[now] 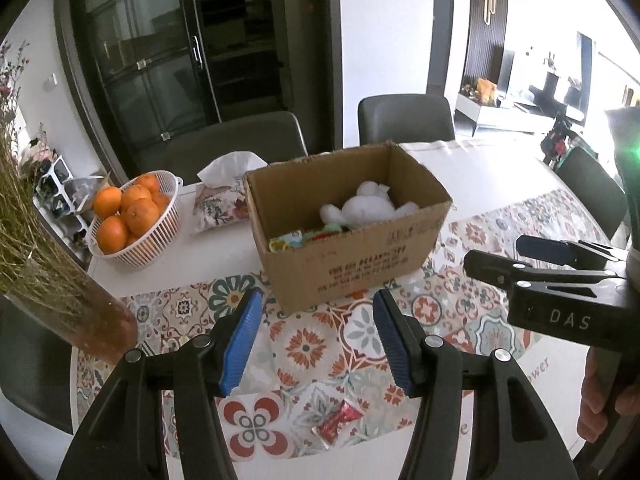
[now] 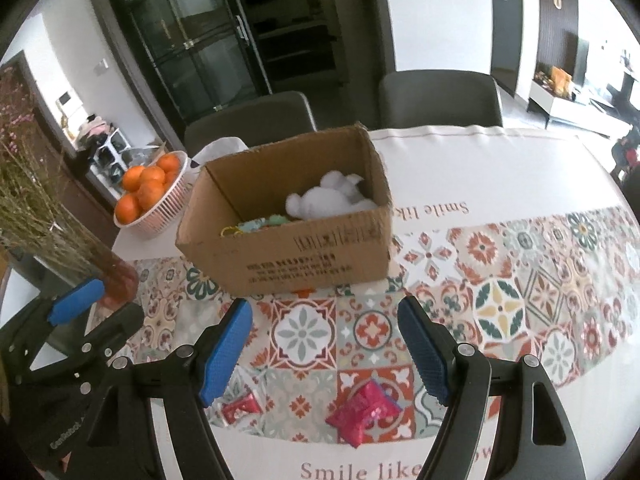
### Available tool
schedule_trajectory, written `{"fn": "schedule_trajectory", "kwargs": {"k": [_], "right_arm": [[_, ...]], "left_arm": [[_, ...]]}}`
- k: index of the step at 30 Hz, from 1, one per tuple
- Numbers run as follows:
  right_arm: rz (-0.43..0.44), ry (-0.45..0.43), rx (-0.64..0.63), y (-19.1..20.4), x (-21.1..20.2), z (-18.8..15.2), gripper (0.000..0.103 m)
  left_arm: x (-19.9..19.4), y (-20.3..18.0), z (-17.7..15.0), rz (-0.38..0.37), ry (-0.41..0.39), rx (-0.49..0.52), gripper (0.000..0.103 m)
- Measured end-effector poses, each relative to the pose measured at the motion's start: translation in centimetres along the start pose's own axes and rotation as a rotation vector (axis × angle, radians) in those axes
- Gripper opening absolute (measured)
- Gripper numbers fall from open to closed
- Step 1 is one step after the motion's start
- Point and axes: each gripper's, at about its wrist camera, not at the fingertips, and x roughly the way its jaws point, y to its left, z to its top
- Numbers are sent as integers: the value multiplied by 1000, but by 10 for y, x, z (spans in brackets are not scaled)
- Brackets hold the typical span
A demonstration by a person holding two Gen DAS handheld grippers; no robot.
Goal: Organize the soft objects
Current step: 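Move both grippers back toward the red snack packets on the table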
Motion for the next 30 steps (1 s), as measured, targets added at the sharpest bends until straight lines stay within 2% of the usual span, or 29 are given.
{"fn": "schedule_trajectory", "kwargs": {"k": [16, 22, 30], "right_arm": [[-78, 6, 172, -10, 6, -59, 76], [-131, -15, 203, -10, 8, -81, 76], [-160, -10, 241, -13, 21, -111, 76]], "left_arm": [[7, -6, -43, -37, 74, 107, 57], [15, -5, -59, -59, 100, 149, 57], [26, -11, -82, -88, 129, 228, 57]]}}
